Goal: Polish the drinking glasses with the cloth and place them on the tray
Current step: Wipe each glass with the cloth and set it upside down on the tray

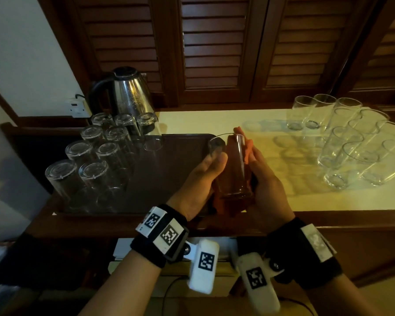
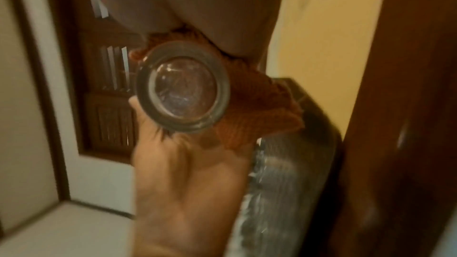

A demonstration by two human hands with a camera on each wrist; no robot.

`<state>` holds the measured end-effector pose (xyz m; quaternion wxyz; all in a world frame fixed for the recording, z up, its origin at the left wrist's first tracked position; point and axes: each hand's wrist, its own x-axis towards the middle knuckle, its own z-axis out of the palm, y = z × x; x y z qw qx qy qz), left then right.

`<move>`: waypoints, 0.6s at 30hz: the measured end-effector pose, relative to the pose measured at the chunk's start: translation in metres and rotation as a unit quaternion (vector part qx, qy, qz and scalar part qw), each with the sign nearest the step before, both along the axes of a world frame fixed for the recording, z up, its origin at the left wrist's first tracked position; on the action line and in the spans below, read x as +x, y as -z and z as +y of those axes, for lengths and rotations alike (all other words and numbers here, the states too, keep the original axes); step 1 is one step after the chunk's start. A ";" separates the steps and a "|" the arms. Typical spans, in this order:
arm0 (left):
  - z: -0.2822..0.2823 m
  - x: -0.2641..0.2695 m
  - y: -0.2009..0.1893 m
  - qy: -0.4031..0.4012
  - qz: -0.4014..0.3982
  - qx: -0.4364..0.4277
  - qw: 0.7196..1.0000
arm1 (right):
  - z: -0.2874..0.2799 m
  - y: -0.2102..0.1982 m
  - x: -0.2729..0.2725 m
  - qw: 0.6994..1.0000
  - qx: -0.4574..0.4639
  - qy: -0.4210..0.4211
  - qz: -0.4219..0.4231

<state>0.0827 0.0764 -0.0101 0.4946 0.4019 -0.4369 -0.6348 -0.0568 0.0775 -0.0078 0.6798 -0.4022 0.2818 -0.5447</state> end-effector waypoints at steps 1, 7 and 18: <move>0.000 0.000 0.000 -0.012 -0.025 -0.002 1.000 | -0.001 -0.001 -0.001 0.997 -0.046 0.035 0.054; 0.009 -0.014 -0.008 -0.026 -0.073 -0.031 0.997 | 0.000 0.010 0.005 0.974 -0.148 0.072 0.156; 0.007 -0.011 -0.012 -0.031 -0.069 0.016 0.997 | 0.003 -0.002 0.005 0.982 -0.119 0.067 0.128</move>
